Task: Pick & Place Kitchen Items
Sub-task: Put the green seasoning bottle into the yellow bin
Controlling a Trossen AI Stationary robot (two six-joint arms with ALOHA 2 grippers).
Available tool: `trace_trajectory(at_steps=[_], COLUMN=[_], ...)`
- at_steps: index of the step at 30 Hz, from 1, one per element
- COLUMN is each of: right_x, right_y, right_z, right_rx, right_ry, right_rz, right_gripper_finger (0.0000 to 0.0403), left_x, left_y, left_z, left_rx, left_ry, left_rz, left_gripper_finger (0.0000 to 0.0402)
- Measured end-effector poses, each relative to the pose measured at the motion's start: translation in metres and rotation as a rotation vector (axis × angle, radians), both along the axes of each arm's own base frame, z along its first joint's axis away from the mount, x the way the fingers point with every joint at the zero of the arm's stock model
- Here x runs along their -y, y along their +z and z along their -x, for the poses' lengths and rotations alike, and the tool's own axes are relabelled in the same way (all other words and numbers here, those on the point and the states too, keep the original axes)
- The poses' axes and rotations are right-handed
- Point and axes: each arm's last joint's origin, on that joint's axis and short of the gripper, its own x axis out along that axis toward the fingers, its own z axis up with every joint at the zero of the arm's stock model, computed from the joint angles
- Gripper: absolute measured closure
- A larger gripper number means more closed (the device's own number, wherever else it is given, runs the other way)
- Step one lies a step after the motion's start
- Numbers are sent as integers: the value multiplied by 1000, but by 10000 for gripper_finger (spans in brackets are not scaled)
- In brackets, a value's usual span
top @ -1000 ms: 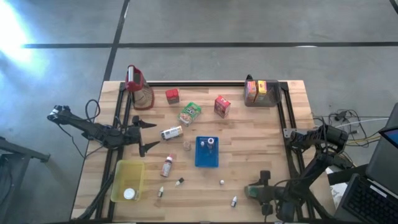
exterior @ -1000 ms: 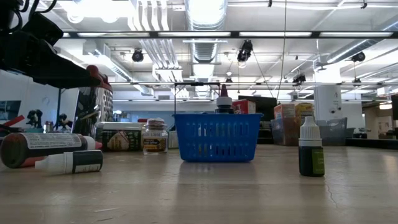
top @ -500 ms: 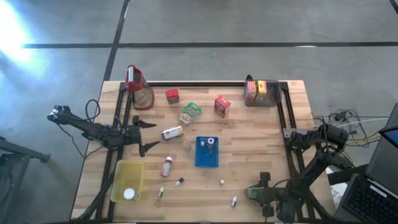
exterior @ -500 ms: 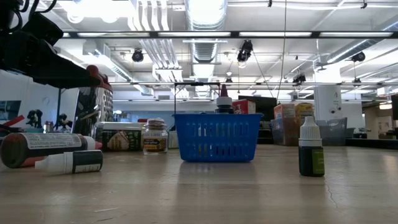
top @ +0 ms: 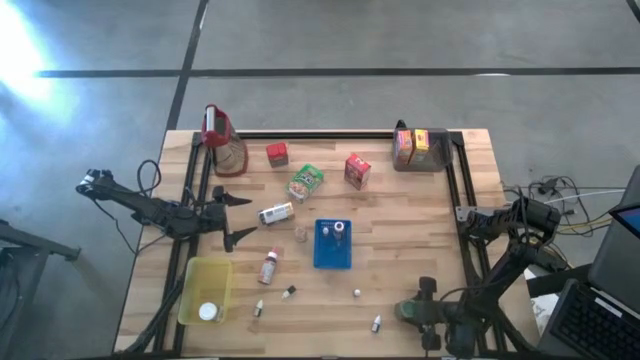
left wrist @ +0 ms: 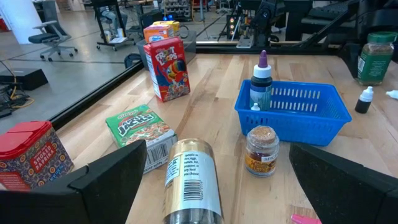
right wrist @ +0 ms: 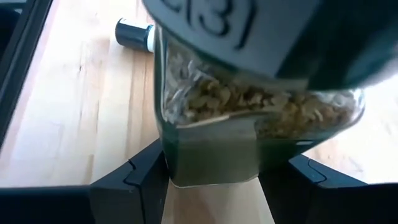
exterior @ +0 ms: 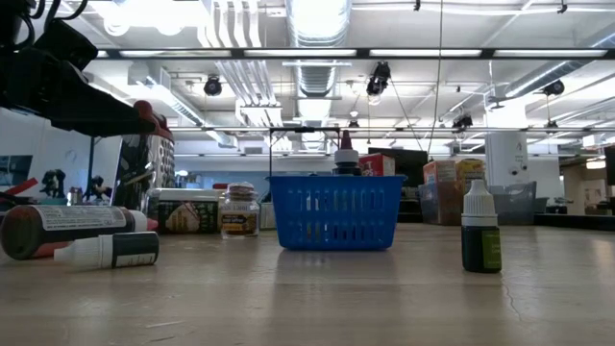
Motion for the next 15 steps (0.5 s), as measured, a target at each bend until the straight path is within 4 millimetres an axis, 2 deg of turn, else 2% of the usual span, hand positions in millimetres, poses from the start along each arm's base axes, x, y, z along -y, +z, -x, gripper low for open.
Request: trace_trajectory(at_steps=[3,9,15], right_x=[-1,0,0], right_y=[0,3,6], right_z=[0,1,1], right_rx=[-14,-32,-40], right_ry=[-6,15,23], right_rz=[-23,-24,-32], right_gripper_finger=[199,207,201], left_x=[0,1,1], left_y=[0,7,7], left_z=[0,-2,-2], left_rx=[13,176,191], left_ry=[8,73,88], left_rz=[35,361,415], left_gripper_finger=[2,2,2])
